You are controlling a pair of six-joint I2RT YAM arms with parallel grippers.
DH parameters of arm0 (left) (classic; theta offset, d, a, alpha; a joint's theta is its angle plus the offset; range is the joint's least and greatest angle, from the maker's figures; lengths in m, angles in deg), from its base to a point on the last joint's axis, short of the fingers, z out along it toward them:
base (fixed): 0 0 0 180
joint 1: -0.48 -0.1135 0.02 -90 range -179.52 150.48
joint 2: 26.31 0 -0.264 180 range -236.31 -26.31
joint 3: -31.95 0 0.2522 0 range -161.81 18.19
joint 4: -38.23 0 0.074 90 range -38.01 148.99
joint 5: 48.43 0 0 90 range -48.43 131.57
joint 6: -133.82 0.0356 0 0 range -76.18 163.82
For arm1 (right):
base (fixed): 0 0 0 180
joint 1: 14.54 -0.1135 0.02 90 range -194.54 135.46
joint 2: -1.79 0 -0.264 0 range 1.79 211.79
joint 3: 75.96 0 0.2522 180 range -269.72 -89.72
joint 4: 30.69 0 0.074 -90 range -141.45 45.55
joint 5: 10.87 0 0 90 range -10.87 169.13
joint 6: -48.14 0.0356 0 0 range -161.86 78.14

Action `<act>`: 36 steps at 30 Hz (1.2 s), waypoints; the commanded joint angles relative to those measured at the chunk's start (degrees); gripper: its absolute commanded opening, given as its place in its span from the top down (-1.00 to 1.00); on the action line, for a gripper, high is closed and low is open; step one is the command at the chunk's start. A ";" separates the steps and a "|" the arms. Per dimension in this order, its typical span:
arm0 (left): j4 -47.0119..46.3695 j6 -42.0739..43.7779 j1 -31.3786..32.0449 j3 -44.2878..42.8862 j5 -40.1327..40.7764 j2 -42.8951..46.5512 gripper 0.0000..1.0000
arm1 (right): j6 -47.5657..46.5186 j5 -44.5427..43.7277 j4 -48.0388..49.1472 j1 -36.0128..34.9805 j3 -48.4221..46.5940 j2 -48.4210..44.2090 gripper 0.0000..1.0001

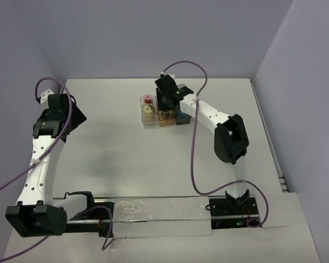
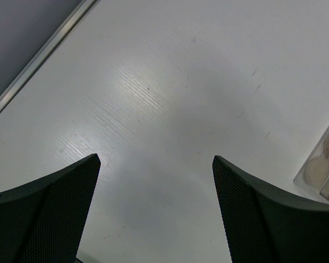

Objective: Organize the condiment bottles

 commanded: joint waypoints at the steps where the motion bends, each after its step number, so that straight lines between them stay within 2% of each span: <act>1: -1.33 0.58 -0.49 -1.40 -0.02 0.24 -0.83 | 0.68 -0.05 2.92 0.40 -0.53 1.00 0.39; 17: -1.48 0.62 -0.49 -0.83 -0.26 0.90 -0.83 | 1.22 -1.52 3.47 0.26 1.61 2.91 0.15; 20: -1.44 0.58 -0.49 -0.85 -0.08 0.86 -0.83 | 1.40 -1.52 3.23 0.31 1.49 3.48 0.01; 28: -1.02 0.33 -0.49 -0.68 0.26 0.80 -0.83 | 1.56 -2.17 3.04 0.31 1.73 3.27 -0.60; 30: -1.17 0.40 -0.49 -0.52 0.12 1.03 -0.83 | 1.79 -2.43 2.81 0.31 1.91 2.56 -0.69; 36: -1.26 0.32 -0.49 -0.61 -0.17 0.86 -0.83 | 1.37 -2.57 2.04 -0.04 1.89 -1.77 -0.74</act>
